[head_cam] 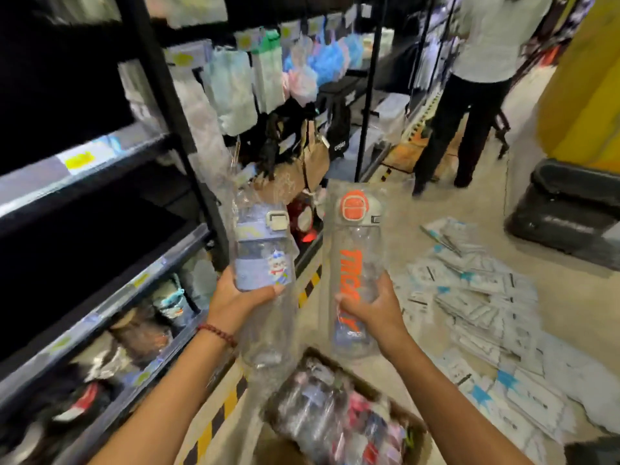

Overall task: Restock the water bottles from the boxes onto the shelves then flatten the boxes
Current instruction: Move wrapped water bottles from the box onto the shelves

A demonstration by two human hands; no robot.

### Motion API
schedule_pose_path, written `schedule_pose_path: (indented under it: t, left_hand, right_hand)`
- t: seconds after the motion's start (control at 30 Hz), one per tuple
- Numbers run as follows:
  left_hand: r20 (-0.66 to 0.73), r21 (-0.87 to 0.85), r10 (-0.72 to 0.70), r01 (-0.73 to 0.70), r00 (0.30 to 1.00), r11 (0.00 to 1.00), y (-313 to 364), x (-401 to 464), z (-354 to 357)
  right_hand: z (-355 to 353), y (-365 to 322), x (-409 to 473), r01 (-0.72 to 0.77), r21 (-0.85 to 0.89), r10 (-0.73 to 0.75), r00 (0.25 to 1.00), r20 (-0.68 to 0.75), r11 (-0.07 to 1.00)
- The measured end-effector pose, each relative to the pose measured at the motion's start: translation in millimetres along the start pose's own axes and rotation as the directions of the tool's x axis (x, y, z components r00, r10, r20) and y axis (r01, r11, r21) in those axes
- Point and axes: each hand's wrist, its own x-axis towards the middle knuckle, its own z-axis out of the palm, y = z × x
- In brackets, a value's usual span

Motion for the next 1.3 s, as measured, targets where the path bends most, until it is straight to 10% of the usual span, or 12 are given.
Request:
schedule_pose_path:
  t: [0.23, 0.6, 0.97, 1.3]
  left_hand:
    - [-0.337, 0.029, 0.075, -0.07, 0.938, 0.997, 42, -83, -91]
    - [-0.726, 0.067, 0.059, -0.015, 0.685, 0.998, 29, -240, -245]
    - [-0.873, -0.081, -0.085, 0.029, 0.48, 0.996, -30, -363, -396]
    - [-0.815, -0.247, -0.211, 0.006, 0.539, 0.969, -76, -400, -540]
  right_hand:
    - [94, -46, -15, 0.121, 0.047, -0.13, 0.936, 0.327, 0.992]
    - [265, -60, -112, 0.134, 0.056, -0.126, 0.603, 0.788, 0.989]
    - [443, -7, -233, 0.2, -0.064, -0.021, 0.393, 0.919, 0.978]
    - [588, 40, -325, 0.114, -0.174, 0.113, 0.414, 0.903, 0.978]
